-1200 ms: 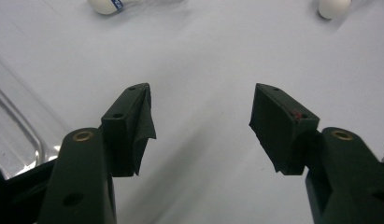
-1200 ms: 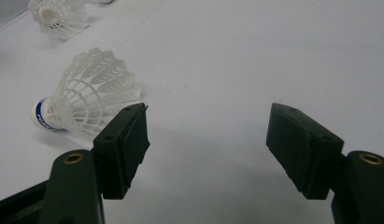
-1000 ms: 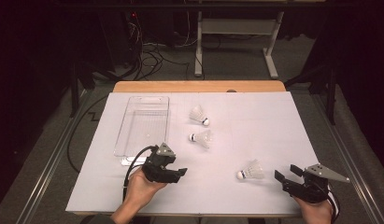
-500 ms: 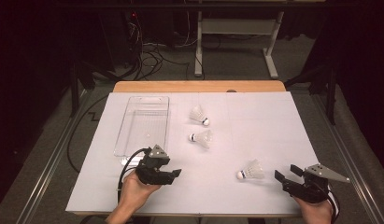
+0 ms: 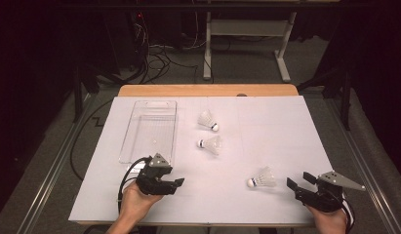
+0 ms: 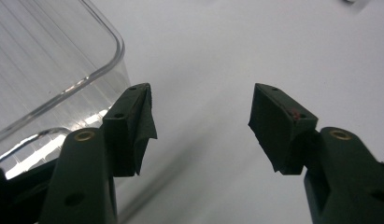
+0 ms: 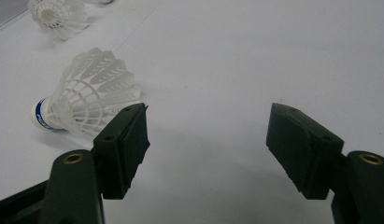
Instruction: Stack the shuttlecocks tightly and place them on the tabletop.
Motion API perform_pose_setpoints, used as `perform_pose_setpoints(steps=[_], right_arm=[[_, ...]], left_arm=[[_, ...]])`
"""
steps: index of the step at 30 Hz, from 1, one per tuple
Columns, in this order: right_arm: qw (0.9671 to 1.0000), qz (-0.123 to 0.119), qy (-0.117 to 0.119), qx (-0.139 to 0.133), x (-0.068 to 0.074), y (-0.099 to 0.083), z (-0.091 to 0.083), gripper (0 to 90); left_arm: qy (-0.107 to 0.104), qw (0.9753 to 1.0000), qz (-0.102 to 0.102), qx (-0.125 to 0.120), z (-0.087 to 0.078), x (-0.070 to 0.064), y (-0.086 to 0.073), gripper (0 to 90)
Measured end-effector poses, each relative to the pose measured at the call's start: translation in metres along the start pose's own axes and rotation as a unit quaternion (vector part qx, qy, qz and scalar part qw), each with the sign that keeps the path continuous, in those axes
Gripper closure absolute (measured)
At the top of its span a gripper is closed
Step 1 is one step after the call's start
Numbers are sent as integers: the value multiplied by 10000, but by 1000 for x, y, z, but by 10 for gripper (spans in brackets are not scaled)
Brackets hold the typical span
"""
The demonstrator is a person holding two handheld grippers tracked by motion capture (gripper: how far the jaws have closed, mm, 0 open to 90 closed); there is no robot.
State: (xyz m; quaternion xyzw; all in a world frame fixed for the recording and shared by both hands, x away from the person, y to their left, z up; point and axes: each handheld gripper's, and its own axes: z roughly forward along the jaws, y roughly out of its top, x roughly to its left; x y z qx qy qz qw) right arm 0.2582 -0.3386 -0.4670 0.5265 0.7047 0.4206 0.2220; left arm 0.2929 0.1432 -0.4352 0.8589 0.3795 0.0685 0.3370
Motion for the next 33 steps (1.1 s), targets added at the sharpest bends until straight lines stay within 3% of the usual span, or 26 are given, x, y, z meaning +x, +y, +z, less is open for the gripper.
perform_pose_setpoints(steps=[9, 31, 33], right_arm=[[10000, 1, 9, -4, 0, 0, 0, 303], [10000, -8, 6, -2, 0, 0, 0, 303], [10000, -10, 5, -1, 0, 0, 0, 303]], left_arm=[[23, 10000, 16, -32, -5, 0, -7, 397], [208, 9988, -323, -298, -23, 15, -36, 382], [204, 9987, -273, -367, -24, 17, -37, 382]])
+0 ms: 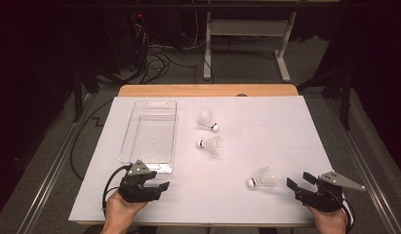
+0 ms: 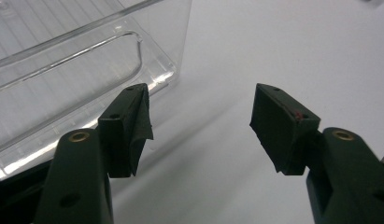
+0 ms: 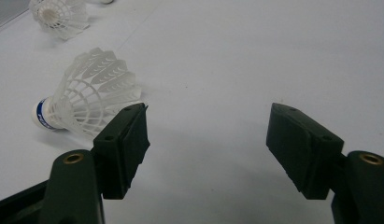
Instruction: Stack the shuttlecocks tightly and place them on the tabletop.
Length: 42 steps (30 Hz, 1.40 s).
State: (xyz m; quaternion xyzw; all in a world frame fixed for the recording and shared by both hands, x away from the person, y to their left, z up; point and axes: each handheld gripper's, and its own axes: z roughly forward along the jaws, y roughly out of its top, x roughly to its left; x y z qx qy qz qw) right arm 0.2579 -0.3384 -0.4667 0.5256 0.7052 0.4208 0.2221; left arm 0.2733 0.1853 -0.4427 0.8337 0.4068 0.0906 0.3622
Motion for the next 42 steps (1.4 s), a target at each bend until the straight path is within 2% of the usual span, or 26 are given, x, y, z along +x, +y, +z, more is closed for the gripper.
perform_pose_setpoints(steps=[24, 30, 42], right_arm=[[10000, 5, -6, 3, 0, 0, 0, 303], [10000, 1, -4, 10, 0, 0, 0, 303], [10000, 7, -9, 3, 0, 0, 0, 303]], left_arm=[[152, 9986, -421, -281, -13, 14, -24, 385], [192, 9983, -469, -294, -14, 17, -28, 386], [290, 9961, -694, -451, -22, 24, -36, 385]])
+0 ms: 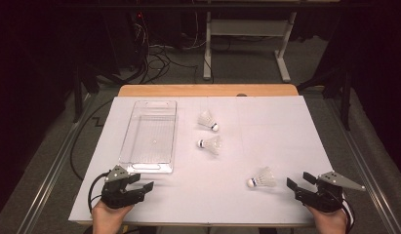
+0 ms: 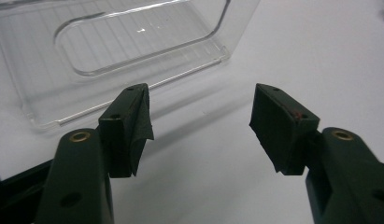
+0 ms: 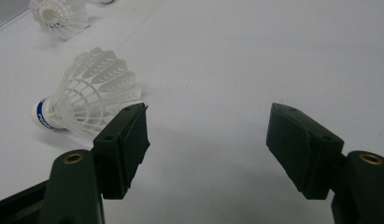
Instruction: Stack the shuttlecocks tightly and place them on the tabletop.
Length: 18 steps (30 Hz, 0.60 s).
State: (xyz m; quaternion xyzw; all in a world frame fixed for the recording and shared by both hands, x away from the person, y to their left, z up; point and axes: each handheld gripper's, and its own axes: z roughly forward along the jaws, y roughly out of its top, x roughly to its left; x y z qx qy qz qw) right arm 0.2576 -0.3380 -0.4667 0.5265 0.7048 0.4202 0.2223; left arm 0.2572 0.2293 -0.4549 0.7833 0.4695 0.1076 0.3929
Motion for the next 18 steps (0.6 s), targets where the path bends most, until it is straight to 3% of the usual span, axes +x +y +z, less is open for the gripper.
perform_pose_setpoints(steps=[18], right_arm=[[10000, -23, 11, 46, 0, 0, 2, 302]], left_arm=[[214, 9993, -211, -231, -8, 16, -9, 386]])
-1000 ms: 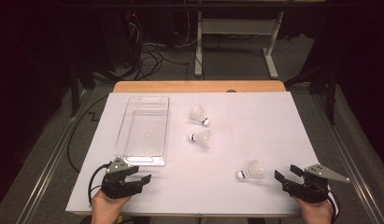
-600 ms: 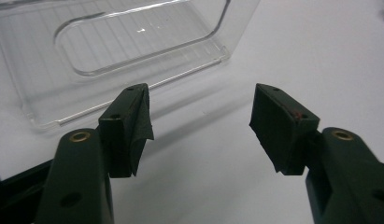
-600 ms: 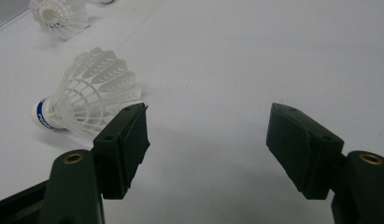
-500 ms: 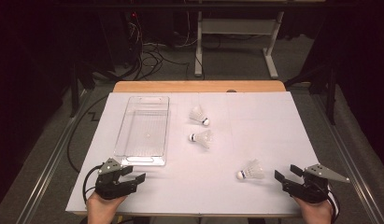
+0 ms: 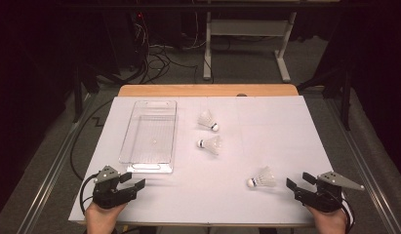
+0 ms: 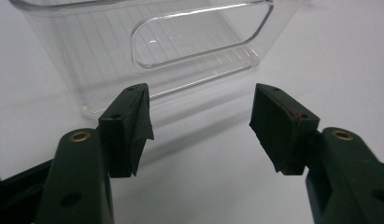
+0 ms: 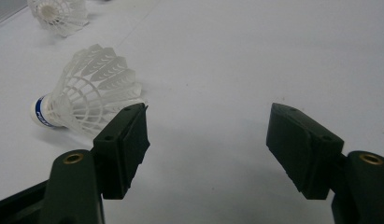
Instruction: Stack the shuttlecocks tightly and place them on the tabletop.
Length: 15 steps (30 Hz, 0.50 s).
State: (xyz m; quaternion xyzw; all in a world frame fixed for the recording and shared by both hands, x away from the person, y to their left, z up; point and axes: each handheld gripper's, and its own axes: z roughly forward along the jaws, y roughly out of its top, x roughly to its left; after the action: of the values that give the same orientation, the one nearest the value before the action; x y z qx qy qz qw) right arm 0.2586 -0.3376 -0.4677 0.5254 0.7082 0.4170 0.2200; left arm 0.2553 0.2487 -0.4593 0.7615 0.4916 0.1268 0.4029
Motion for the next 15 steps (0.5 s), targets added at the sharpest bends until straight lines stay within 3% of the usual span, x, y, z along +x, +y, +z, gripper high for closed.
perform_pose_setpoints(steps=[15], right_arm=[[10000, -38, 3, 40, 1, 0, 1, 302]], left_arm=[[49, 9998, -92, -173, 2, 2, -4, 367]])
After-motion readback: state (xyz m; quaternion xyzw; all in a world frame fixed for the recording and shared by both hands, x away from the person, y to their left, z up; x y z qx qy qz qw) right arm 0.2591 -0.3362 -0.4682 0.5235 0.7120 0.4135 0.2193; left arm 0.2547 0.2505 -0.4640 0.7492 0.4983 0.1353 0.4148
